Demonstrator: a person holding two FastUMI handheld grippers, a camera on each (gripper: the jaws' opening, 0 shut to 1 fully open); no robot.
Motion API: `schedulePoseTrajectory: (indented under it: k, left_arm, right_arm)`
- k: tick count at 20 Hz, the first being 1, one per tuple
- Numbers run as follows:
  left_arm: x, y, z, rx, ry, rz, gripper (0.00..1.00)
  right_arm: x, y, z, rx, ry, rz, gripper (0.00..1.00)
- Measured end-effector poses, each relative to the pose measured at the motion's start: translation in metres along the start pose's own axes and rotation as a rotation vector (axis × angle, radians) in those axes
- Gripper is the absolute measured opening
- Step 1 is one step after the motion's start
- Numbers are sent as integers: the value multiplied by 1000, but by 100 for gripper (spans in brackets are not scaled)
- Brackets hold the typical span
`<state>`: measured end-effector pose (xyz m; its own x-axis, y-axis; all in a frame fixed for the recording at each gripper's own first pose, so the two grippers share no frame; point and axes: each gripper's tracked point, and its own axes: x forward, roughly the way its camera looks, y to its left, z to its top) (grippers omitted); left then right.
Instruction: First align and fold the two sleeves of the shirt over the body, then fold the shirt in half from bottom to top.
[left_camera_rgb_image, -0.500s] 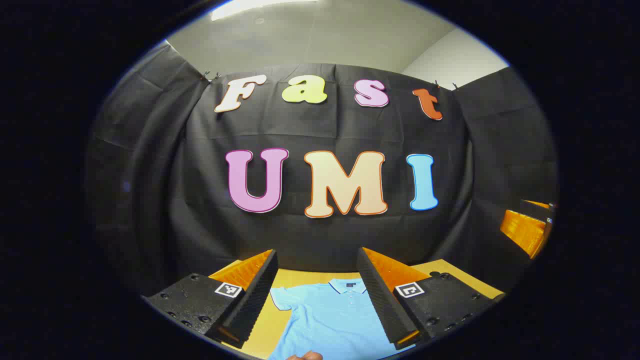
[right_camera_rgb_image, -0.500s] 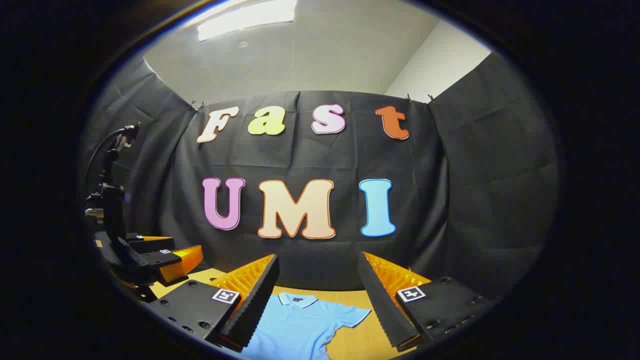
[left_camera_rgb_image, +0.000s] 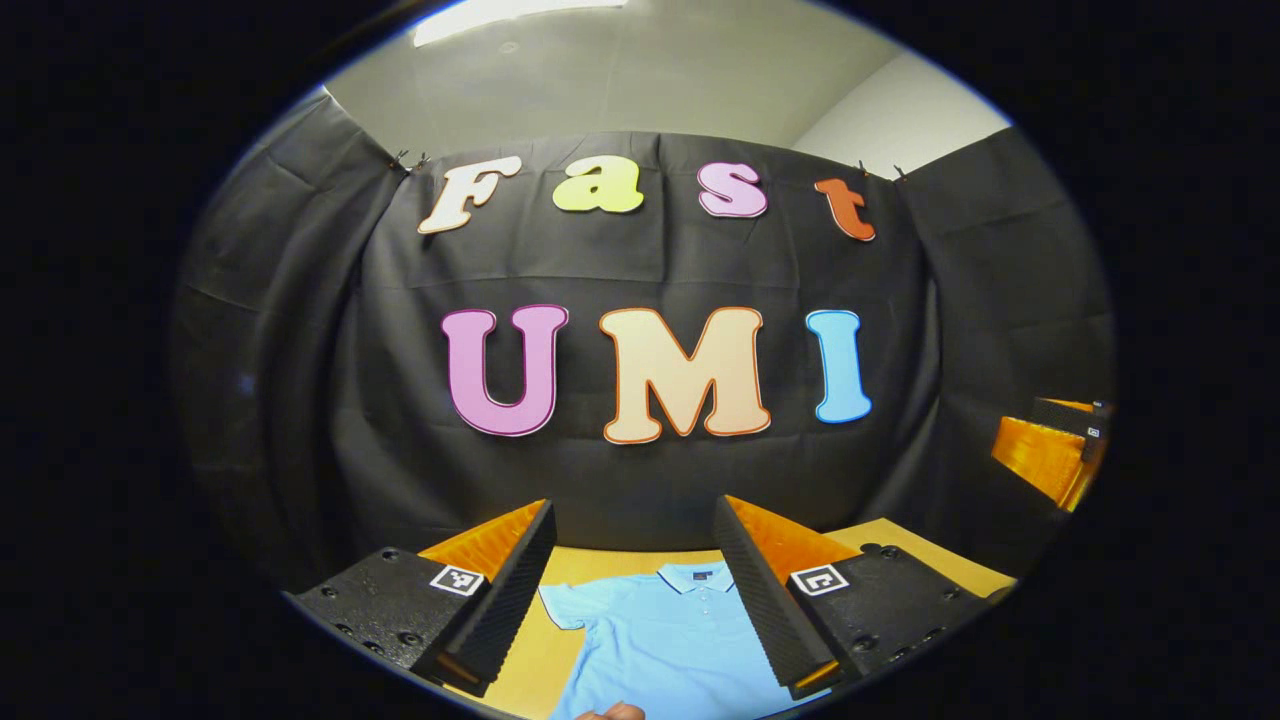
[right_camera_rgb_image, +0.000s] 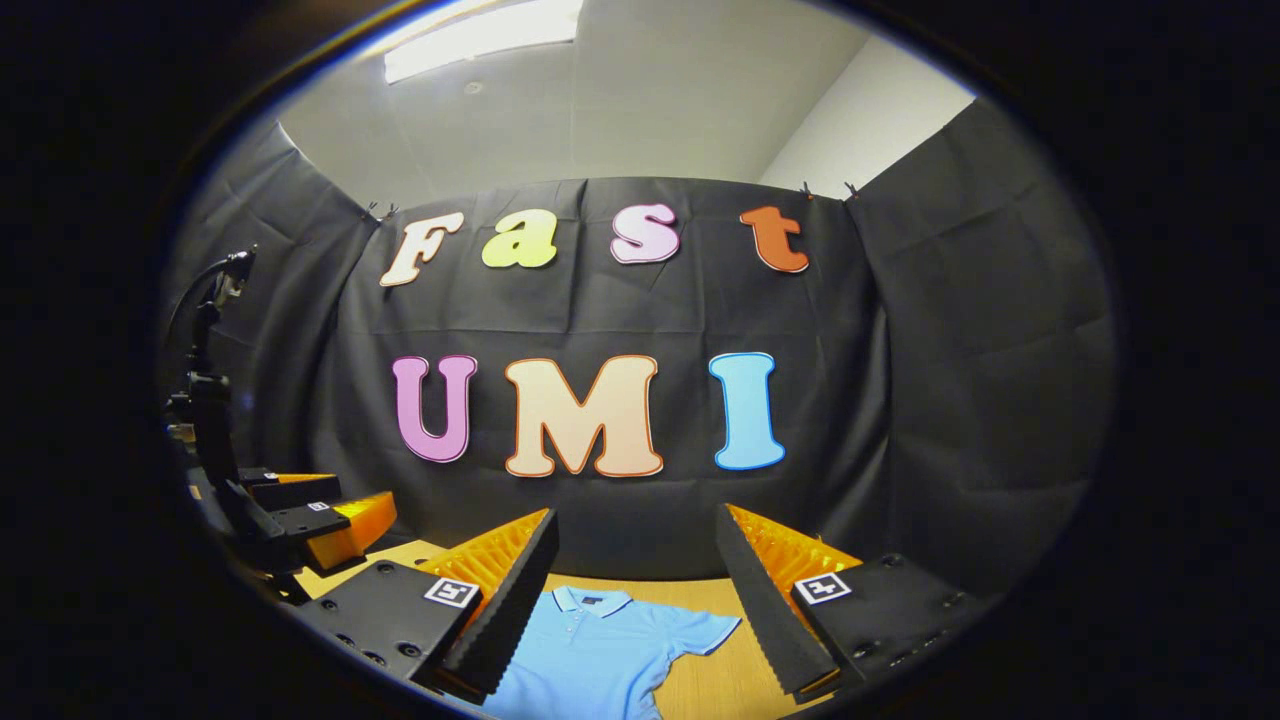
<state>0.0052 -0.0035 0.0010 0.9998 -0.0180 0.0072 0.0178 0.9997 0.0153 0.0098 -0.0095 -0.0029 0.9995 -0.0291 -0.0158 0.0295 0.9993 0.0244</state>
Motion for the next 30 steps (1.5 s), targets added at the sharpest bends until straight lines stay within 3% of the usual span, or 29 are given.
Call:
schedulePoseTrajectory:
  k: [9,15,21,30]
  left_arm:
    - [7,12,-6,-15,9,14,94]
    - [22,25,-18,-36,24,2,95]
    - [51,45,-37,-36,53,7,95]
    - [89,70,-72,-22,110,0,95]
  right_arm:
    - [16,-5,-17,4,28,-31,98]
    - [68,-28,-57,-34,68,-98,98]
    - [127,-59,-145,-58,212,-179,98]
    - [200,-95,-280,6,452,-280,99]
